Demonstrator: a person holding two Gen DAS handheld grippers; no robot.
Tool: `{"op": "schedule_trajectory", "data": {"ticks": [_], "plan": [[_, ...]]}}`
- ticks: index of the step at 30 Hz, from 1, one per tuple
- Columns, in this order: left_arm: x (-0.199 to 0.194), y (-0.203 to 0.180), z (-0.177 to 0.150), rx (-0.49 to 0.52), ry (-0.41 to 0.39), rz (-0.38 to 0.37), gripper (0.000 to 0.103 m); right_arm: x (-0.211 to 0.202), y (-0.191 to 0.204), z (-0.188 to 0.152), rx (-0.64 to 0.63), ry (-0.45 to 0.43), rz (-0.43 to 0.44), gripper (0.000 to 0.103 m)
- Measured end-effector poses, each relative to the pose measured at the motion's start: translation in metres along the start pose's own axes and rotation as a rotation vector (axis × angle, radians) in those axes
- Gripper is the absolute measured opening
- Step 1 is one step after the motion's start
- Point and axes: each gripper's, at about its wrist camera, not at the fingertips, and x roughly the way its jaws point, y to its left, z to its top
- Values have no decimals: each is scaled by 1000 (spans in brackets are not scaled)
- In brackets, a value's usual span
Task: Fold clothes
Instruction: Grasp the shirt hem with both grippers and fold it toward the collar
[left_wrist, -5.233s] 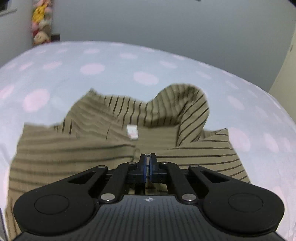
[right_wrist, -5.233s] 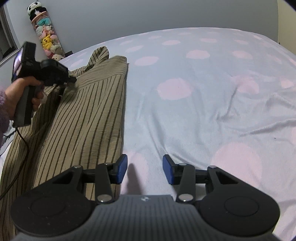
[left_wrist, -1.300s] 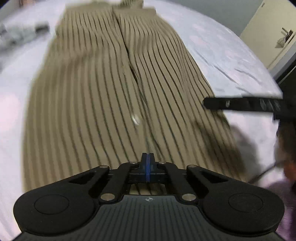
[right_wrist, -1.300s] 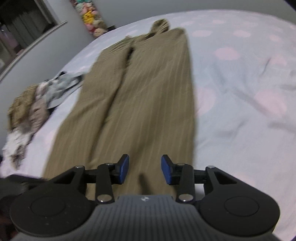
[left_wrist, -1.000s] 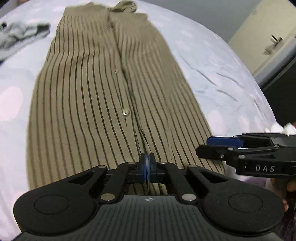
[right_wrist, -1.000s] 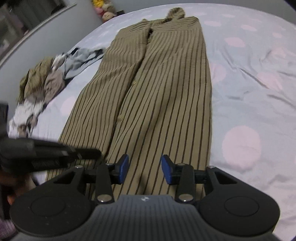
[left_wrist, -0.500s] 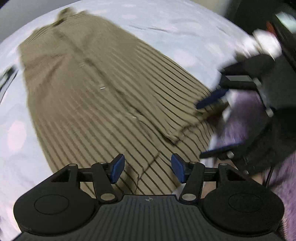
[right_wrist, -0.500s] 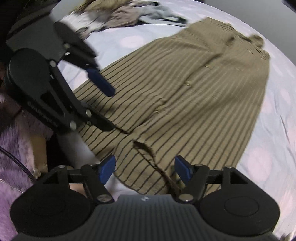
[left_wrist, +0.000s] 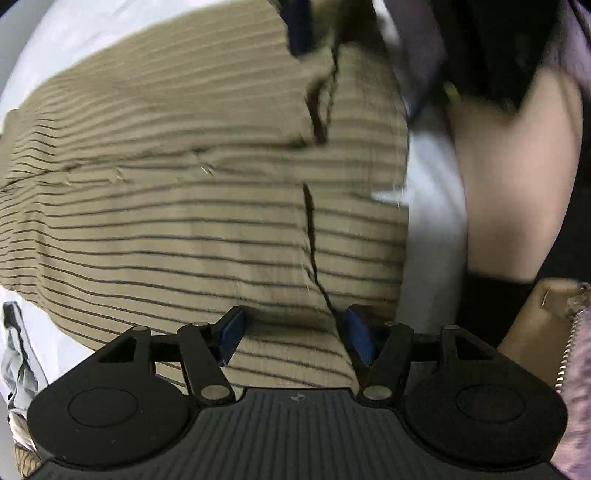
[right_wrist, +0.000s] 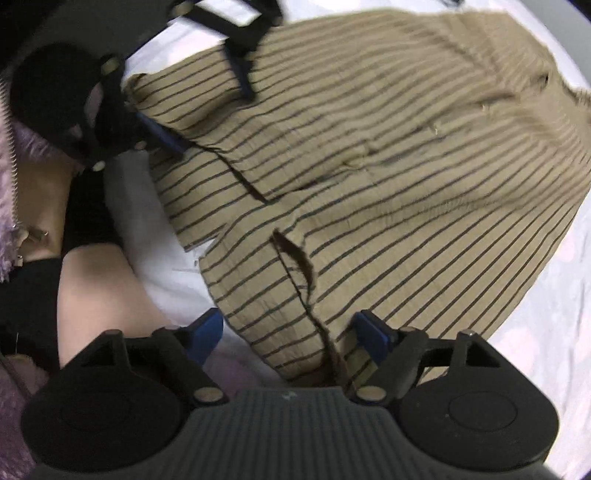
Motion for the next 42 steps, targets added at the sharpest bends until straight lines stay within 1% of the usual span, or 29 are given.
{"op": "schedule_trajectory", "data": {"ticks": [2,4,5,7,9,10,12,15,16,18,19,20,21,24,25,27,31,36,38,42], "plan": [[5,1,-1,-4,-2,8,72,6,-6,-1,21,7,5,81],[10,1,-2,-9,-3,16,80,13,-11,-1,43,14,9,81],[12,5,-2,-34,-1,3,83,15,-12,-1,43,14,7,81],[16,14,-3,-92,6,-27,83,16,-11,-2,36,10,-5,77],[18,21,-5,-142,5,-51,83,15,-12,-5,36,-1,-23,69],[17,22,-6,-150,-3,-52,81,14,-12,-7,39,-10,-34,62],[16,21,-8,-154,-13,-48,76,11,-13,-10,47,-28,-57,42],[14,18,-7,-151,-21,-21,68,9,-14,-13,57,-41,-90,29],[13,18,-6,-150,-24,-13,64,9,-13,-14,53,-44,-99,27],[11,17,-5,-159,-31,11,55,8,-9,-14,37,-52,-118,18],[10,17,-4,-163,-35,23,44,6,-8,-15,36,-59,-126,15],[9,18,-4,-175,-40,47,29,5,-8,-16,36,-67,-135,10],[7,19,-4,-189,-44,73,23,3,-8,-16,39,-74,-141,9],[3,20,-3,-211,-65,112,6,-2,-9,-19,56,-98,-154,7],[1,21,-6,-211,-73,135,4,-4,-9,-20,61,-107,-159,6],[-6,22,-11,-212,-97,185,4,-10,-3,-16,71,-133,-181,6],[-26,39,-10,-242,-147,222,3,-28,-8,-16,81,-178,-235,6],[-49,64,-3,-248,-180,285,3,-57,-31,-2,102,-238,-299,6],[-57,77,-1,-246,-187,317,3,-63,-43,10,102,-258,-327,6],[-69,111,5,-265,-202,369,3,-80,-64,28,93,-283,-390,6]]}}
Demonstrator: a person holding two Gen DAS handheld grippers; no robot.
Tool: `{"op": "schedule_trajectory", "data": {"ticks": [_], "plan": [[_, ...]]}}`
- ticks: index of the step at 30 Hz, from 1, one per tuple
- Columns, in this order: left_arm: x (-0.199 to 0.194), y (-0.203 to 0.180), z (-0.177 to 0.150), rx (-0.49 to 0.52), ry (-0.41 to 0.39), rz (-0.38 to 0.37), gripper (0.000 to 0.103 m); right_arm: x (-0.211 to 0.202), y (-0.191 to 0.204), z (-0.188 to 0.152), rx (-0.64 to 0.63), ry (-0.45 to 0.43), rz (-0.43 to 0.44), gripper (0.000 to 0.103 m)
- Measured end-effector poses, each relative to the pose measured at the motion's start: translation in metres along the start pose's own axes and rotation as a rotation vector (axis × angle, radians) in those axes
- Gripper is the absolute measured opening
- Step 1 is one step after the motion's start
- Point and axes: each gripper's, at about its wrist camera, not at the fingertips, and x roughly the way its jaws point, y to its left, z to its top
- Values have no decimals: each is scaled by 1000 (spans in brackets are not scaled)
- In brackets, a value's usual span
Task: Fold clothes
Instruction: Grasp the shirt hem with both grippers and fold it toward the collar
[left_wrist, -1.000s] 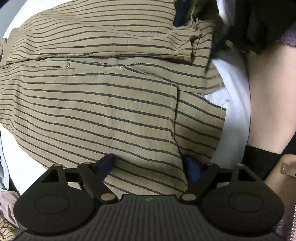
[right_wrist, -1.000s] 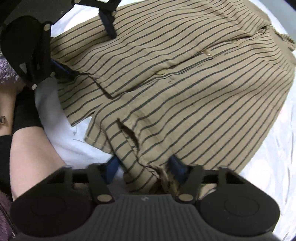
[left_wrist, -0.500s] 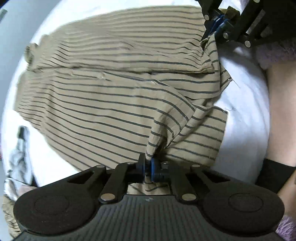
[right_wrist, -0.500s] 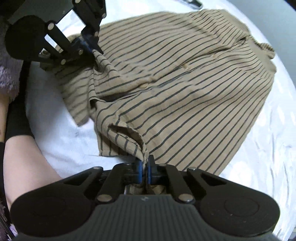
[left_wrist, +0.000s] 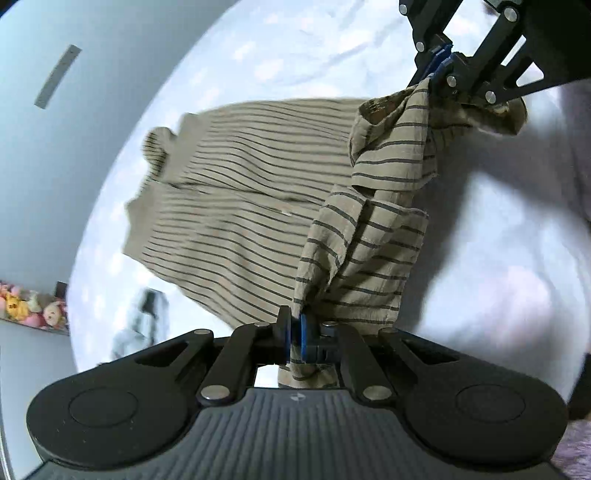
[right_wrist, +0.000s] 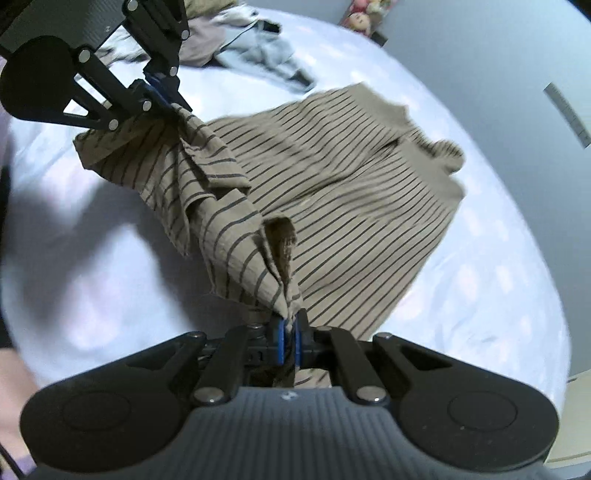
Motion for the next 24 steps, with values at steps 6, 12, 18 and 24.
{"op": "schedule_trajectory", "data": {"ticks": [6,12,18,24], "plan": [[22,47,22,-34,-21,46,3,14,-40,28,12,-39,-61,6],[69,83,32,-92,-24,27,3,65,-70,50,9,-29,-51,6],[112,99,24,-190,-43,-25,8,128,-91,55,61,0,-19,9],[137,132,6,-370,-101,2,17,150,-106,54,138,-19,-52,27]]}}
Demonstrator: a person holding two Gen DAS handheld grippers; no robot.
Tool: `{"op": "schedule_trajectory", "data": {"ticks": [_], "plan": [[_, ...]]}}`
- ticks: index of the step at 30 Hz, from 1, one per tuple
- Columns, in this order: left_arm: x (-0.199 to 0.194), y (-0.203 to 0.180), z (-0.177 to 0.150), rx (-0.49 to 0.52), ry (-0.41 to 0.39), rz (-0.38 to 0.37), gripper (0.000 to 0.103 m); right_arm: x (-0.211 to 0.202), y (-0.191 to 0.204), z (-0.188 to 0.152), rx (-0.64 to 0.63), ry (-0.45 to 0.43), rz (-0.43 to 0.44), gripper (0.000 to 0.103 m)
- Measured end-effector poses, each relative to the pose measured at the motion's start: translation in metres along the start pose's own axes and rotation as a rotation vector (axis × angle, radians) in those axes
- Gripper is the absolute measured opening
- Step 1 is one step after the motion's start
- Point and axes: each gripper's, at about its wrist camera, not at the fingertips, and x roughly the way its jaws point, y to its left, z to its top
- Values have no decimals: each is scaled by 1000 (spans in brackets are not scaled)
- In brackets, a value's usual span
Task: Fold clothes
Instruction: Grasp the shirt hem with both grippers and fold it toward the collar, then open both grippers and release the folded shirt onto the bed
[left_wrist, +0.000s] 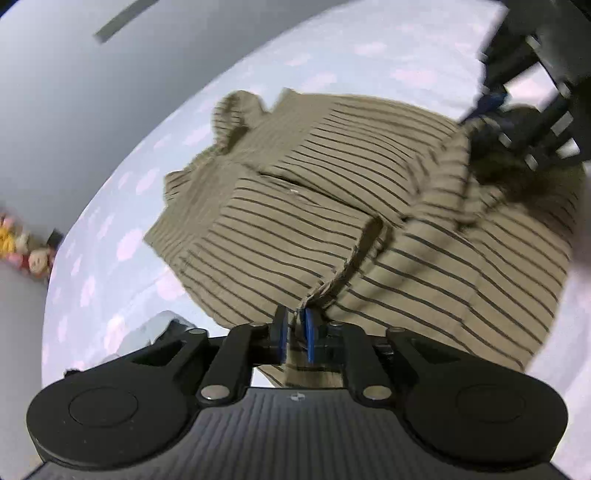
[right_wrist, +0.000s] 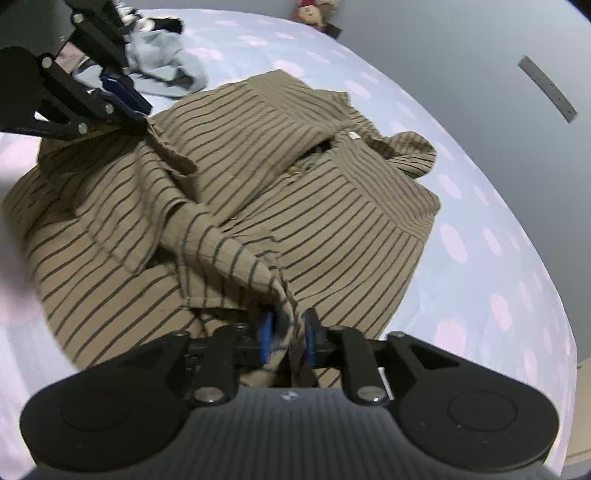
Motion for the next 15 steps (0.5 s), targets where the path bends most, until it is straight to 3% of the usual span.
{"op": "schedule_trajectory", "data": {"ticks": [1,3,6,8,10,15], "plan": [[-2,6,-1,-35,-17,11,19,0,-2,0,14,-5,-9,27],[-11,22,-1,-115,-44,9,25,-3,-8,3,51,-18,-47,39],[-28,34,-2,-184,-67,28,31,-14,-19,8,110,-36,-104,44],[-43,39,-4,-215,-83,48,33,-26,-26,10,149,-46,-131,47],[-59,41,-6,-235,-97,58,42,-42,-32,11,195,-59,-124,48],[-88,39,-16,-280,-107,54,42,-77,-35,-1,265,-71,-134,48]]}}
